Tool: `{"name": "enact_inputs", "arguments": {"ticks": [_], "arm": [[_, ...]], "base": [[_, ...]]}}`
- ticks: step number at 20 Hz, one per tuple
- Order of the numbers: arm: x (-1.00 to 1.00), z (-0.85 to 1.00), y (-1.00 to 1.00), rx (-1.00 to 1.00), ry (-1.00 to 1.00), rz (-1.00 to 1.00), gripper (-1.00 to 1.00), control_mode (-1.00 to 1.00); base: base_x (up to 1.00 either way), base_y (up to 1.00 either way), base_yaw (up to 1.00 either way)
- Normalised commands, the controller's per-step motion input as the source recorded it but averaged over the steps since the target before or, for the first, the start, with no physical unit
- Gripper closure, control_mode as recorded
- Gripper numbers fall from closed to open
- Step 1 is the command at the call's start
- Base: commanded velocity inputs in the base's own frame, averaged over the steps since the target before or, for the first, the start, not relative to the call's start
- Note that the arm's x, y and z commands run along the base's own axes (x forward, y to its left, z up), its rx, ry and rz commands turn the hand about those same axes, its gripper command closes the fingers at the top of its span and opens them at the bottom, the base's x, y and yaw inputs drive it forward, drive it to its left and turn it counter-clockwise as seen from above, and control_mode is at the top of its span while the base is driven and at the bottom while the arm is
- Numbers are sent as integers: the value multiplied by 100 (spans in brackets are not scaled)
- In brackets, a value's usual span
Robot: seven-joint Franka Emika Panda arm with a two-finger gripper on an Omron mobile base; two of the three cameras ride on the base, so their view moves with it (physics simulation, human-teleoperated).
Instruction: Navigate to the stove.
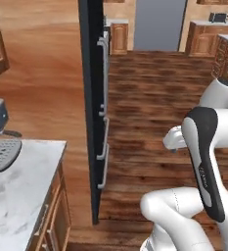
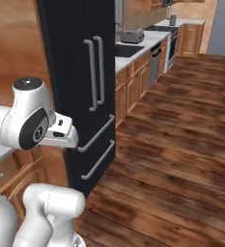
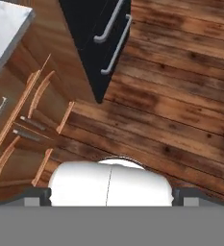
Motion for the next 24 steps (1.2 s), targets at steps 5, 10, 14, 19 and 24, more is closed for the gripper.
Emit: {"name": "enact_inputs", "arguments": {"ticks": [5,10,14,19,24], "arm": [[0,0,0,0,0,0,-100,100],[0,0,0,0,0,0,-100,100],[0,0,0,0,0,0,-100,100],[0,0,0,0,0,0,-100,100],[0,0,0,0,0,0,-100,100]], "base": [[34,0,-82],[98,-2,-47],[100,-2,-28],[100,-34,-1],[100,-42,21]]}}
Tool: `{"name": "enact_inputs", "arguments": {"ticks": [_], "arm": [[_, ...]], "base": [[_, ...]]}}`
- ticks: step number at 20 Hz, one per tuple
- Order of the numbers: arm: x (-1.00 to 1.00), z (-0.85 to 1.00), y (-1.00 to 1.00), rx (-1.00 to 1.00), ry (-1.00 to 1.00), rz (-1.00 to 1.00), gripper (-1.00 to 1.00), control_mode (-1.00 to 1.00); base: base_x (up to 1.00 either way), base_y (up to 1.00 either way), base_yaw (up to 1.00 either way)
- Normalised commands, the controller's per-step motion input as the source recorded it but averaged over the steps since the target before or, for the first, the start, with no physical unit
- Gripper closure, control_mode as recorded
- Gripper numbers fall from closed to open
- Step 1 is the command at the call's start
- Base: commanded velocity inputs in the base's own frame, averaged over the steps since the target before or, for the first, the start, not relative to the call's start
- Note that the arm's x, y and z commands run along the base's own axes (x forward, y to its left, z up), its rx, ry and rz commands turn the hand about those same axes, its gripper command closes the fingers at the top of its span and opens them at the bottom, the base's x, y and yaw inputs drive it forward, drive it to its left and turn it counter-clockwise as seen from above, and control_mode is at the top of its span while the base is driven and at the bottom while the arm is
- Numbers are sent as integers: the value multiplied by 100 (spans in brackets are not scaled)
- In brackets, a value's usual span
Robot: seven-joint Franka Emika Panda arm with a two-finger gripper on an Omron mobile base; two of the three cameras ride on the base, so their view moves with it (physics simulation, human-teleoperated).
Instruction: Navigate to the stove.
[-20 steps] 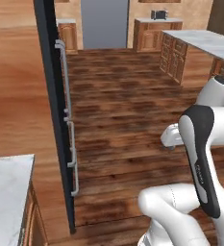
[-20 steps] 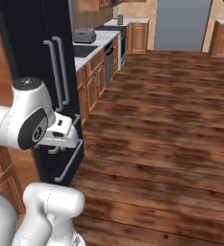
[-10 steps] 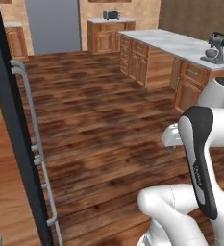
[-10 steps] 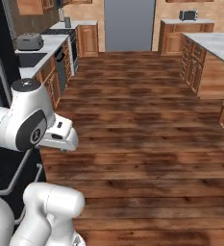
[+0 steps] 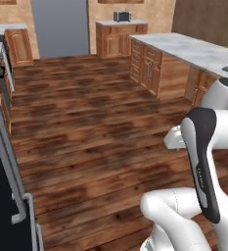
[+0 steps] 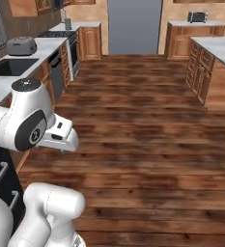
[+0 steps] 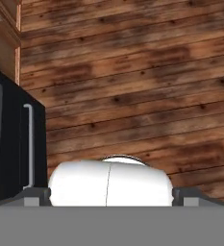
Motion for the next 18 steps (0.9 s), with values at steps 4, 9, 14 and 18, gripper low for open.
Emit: {"name": "enact_inputs", "arguments": {"ticks": [4,9,14,18], "arm": [[0,0,0,0,0,0,-100,100],[0,0,0,0,0,0,-100,100],[0,0,0,0,0,0,-100,100],[0,0,0,0,0,0,-100,100]], "base": [[100,-49,31],[100,-36,34],[100,-48,33],[100,-45,29]]}}
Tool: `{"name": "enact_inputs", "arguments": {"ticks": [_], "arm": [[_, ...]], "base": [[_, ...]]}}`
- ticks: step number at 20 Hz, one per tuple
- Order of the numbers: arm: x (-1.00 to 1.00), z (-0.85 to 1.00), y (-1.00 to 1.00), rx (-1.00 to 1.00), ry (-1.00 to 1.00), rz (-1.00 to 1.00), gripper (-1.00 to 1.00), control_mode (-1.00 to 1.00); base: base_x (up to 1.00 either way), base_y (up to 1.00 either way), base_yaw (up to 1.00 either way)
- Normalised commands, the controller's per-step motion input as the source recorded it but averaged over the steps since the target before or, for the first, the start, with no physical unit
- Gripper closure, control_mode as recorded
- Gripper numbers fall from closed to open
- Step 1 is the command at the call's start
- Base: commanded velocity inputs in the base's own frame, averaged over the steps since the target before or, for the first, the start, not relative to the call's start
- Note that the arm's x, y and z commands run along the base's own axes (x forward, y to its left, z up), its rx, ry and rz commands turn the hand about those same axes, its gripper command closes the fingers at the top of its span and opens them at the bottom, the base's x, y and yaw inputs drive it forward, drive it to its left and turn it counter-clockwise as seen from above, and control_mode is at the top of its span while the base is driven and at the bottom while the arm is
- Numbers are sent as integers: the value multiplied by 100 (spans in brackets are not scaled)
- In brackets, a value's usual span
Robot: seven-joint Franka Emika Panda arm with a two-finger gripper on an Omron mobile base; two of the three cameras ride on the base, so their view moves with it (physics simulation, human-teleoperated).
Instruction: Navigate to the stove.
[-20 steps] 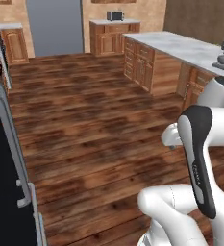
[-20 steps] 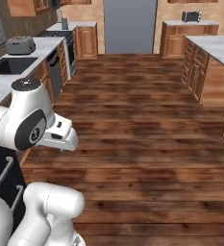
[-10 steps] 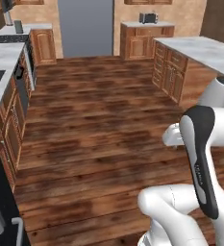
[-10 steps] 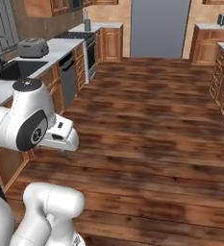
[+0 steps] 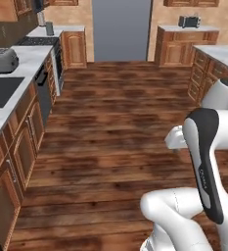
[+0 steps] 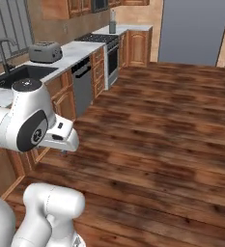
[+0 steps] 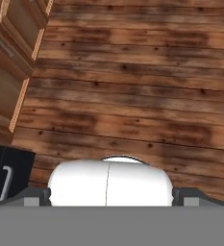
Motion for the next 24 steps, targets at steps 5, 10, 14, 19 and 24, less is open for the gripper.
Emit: {"name": "enact_inputs", "arguments": {"ticks": [5,10,14,19,24], "arm": [[0,0,0,0,0,0,-100,100],[0,0,0,0,0,0,-100,100],[0,0,0,0,0,0,-100,100],[0,0,0,0,0,0,-100,100],[0,0,0,0,0,0,-100,100]], "base": [[100,-49,24],[100,-46,21],[100,-54,27],[100,-65,28],[100,-94,30]]}}
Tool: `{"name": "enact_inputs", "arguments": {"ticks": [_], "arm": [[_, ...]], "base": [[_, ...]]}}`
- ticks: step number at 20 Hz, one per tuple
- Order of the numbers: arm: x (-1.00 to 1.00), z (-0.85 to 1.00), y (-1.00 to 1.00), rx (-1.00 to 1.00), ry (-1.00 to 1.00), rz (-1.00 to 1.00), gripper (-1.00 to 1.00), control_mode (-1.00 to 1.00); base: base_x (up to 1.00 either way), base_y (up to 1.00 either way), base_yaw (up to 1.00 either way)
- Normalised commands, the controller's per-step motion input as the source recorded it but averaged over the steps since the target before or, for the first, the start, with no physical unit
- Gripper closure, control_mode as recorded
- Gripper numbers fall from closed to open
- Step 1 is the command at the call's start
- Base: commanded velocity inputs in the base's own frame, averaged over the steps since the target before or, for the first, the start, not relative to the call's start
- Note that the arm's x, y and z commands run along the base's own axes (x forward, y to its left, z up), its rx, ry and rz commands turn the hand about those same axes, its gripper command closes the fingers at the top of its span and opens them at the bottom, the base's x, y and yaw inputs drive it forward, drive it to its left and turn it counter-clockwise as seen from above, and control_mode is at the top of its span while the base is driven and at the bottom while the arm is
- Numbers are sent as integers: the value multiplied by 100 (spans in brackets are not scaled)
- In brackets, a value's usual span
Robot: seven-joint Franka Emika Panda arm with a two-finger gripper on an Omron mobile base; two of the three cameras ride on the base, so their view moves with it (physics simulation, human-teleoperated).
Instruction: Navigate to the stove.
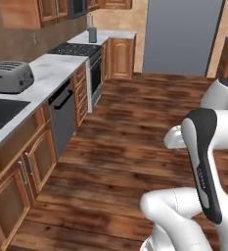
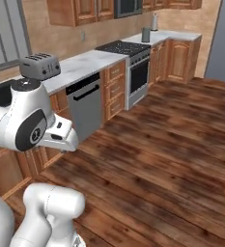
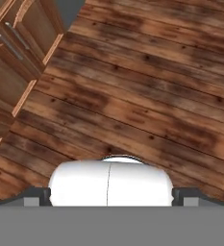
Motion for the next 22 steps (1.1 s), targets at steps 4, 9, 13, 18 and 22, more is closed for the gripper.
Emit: {"name": "enact_inputs", "arguments": {"ticks": [4,9,13,18,22], "arm": [[0,0,0,0,0,0,-100,100],[0,0,0,0,0,0,-100,100],[0,0,0,0,0,0,-100,100],[0,0,0,0,0,0,-100,100],[0,0,0,0,0,0,-100,100]], "base": [[100,-98,36],[100,-94,47],[100,-99,47],[100,-100,41],[100,-100,41]]}}
